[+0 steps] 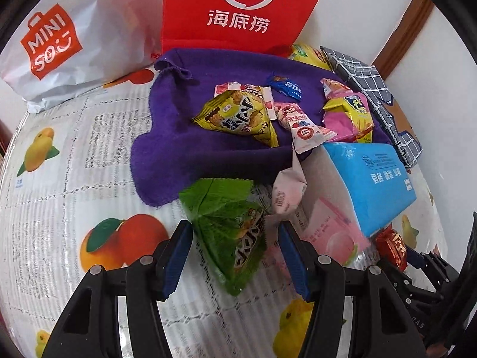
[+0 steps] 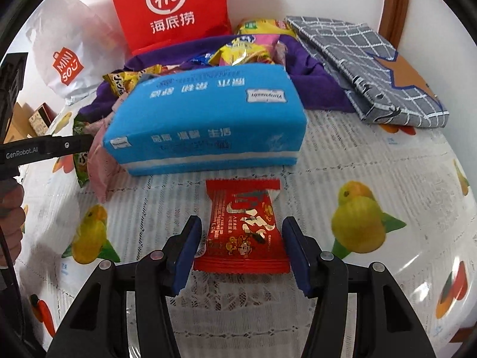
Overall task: Organize snacks
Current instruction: 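Close the right tool on the red candy packet while the left reaches the green packet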
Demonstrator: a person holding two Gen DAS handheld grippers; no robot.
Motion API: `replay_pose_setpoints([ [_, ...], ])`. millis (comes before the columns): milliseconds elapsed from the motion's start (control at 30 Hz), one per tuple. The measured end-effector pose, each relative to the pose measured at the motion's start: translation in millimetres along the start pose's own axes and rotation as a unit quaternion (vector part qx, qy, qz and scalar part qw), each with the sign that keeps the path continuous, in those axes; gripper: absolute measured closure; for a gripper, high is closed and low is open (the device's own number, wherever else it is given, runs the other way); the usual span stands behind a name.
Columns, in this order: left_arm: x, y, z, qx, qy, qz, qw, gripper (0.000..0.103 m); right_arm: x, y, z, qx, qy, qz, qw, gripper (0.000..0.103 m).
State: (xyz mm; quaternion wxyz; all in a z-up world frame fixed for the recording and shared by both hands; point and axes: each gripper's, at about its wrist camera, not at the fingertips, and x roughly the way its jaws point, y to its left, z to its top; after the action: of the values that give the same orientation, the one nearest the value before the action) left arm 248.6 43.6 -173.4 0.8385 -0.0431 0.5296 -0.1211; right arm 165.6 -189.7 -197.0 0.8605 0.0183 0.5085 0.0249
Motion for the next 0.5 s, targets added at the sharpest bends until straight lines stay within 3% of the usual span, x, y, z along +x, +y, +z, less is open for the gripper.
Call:
replay_pose_setpoints([
  [67, 2, -3, -1, 0.005, -0.002, 0.003, 1.0, 0.046, 0, 1, 0, -0.005, -0.003, -0.001, 1.0, 0.047],
  [233, -1, -2, -1, 0.009, -0.008, 0.0, 0.9999, 0.064, 1, 2, 2, -0.007, -0.004, 0.004, 1.0, 0.047],
  [500, -14, 17, -6, -0.023, -0.008, -0.024, 0.9994, 0.084, 0, 3, 1, -0.01, -0.005, 0.003, 1.0, 0.047],
])
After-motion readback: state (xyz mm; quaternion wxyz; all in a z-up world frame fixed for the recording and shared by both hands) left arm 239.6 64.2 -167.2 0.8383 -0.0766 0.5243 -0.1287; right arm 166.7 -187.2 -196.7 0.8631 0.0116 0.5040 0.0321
